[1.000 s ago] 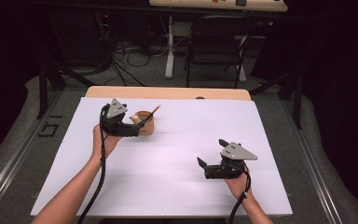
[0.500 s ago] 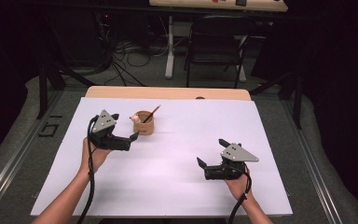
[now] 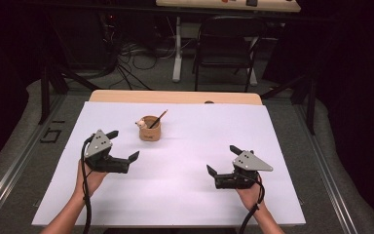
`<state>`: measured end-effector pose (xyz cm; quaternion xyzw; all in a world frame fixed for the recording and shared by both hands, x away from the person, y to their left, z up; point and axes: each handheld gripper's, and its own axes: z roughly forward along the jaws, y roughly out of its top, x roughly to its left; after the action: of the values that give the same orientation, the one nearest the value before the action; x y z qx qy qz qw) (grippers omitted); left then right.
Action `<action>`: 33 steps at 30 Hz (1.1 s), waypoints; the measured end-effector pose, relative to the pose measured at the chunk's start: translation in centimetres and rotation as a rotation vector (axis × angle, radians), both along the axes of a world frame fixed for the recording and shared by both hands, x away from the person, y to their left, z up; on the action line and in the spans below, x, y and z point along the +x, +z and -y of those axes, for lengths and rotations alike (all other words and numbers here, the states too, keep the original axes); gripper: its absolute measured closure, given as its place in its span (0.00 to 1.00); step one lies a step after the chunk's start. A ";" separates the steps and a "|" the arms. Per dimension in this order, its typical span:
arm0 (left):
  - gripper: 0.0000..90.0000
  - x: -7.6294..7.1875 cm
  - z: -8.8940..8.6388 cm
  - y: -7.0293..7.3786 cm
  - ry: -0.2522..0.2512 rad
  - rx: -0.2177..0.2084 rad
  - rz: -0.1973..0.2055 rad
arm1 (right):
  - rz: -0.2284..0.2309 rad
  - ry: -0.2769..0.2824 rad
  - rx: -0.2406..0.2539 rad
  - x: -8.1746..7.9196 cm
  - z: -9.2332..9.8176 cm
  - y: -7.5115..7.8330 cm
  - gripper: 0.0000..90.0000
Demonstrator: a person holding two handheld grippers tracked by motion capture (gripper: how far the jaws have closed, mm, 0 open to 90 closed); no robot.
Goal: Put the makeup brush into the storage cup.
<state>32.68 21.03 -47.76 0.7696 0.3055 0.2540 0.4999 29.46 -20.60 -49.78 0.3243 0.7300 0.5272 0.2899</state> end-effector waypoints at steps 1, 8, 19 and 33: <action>0.00 -0.2 -0.1 -0.2 0.001 -0.004 0.000 | 0.001 -0.002 0.000 -0.1 0.1 0.0 0.00; 0.00 -1.4 -1.1 -1.6 0.007 -0.012 0.000 | 0.017 0.019 0.003 -0.6 0.2 0.0 0.00; 0.00 -3.1 -2.7 -3.3 0.034 -0.047 0.019 | 0.035 0.027 0.011 -1.9 1.5 -0.6 0.00; 0.00 -4.8 -4.1 -5.1 0.089 -0.088 0.048 | 0.040 0.018 0.005 -3.0 2.5 -1.5 0.00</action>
<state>27.92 25.13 -52.87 0.7261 0.3381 0.2807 0.5288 26.46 -23.09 -51.24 0.3078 0.7257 0.5380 0.2986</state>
